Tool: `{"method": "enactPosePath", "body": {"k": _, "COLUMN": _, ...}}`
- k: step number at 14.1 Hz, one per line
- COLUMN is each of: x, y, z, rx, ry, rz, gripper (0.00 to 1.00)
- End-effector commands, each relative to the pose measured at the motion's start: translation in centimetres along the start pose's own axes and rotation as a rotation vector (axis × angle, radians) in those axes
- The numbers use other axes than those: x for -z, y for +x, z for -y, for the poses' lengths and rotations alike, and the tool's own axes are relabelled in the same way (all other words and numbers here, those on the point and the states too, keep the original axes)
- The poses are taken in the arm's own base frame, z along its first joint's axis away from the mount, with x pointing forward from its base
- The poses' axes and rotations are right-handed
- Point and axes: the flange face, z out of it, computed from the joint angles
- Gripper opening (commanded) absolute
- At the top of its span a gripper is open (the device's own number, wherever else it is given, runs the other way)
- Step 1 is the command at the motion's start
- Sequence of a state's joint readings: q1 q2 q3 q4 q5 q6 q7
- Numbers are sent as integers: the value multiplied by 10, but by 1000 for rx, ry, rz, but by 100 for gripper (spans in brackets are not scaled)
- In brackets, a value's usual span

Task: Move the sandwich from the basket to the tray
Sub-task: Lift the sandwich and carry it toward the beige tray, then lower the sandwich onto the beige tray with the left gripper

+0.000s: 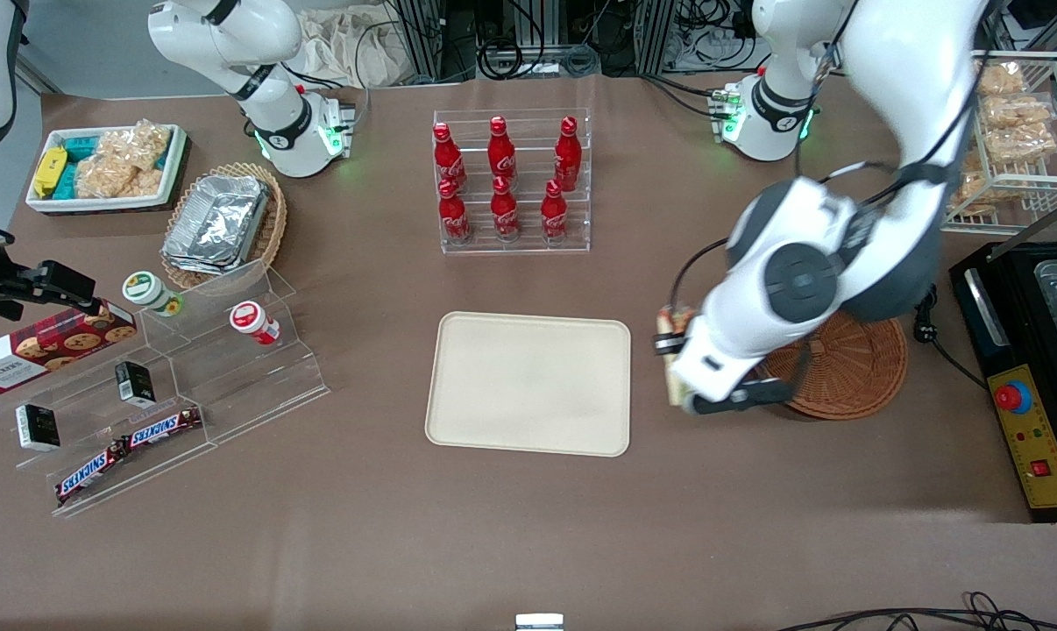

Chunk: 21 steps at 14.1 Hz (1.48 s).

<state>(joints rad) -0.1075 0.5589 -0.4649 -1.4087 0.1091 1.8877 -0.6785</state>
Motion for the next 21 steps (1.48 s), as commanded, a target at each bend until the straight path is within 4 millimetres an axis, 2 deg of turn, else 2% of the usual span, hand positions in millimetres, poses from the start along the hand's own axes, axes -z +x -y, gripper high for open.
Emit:
{"method": "enactPosePath", "body": {"k": 1, "x": -52, "y": 22, "z": -30, "rx": -11, "ry": -76, "rz": -40, "gripper": 0}}
{"method": "enactPosePath", "body": {"k": 4, "x": -115, "y": 20, "z": -47, "rx": -88, "ry": -12, "rz": -72, "gripper": 0}}
{"method": "enactPosePath", "body": {"k": 5, "x": -130, "y": 18, "z": -53, "rx": -97, "ry": -17, "rz": -76, "gripper": 0}}
{"method": "enactPosePath", "body": {"k": 8, "x": -155, "y": 18, "z": -55, "rx": -72, "ry": -35, "rz": -71, "gripper": 0}}
{"method": "enactPosePath", "body": {"k": 10, "x": -158, "y": 10, "z": -64, "rx": -88, "ry": -30, "rz": -69, "gripper": 0}}
{"method": "enactPosePath", "body": {"k": 11, "x": -160, "y": 7, "z": -65, "rx": -90, "ry": -25, "rz": -63, "gripper": 17}}
{"method": "enactPosePath", "body": {"k": 12, "x": -161, "y": 5, "z": -65, "rx": -91, "ry": -21, "rz": -60, "gripper": 47}}
{"method": "enactPosePath", "body": {"k": 13, "x": -162, "y": 4, "z": -64, "rx": -92, "ry": -16, "rz": -59, "gripper": 96}}
{"method": "enactPosePath", "body": {"k": 14, "x": -160, "y": 4, "z": -64, "rx": -88, "ry": -14, "rz": -59, "gripper": 100}}
{"method": "enactPosePath", "body": {"k": 15, "x": -152, "y": 5, "z": -62, "rx": -85, "ry": -14, "rz": -64, "gripper": 100}}
{"method": "enactPosePath", "body": {"k": 17, "x": -124, "y": 0, "z": -61, "rx": -84, "ry": 6, "rz": -71, "gripper": 100}}
{"method": "enactPosePath", "body": {"k": 19, "x": -82, "y": 2, "z": -48, "rx": -65, "ry": 36, "rz": -86, "gripper": 100}}
{"method": "enactPosePath", "body": {"k": 21, "x": -29, "y": 5, "z": -18, "rx": -36, "ry": 89, "rz": -91, "gripper": 100}}
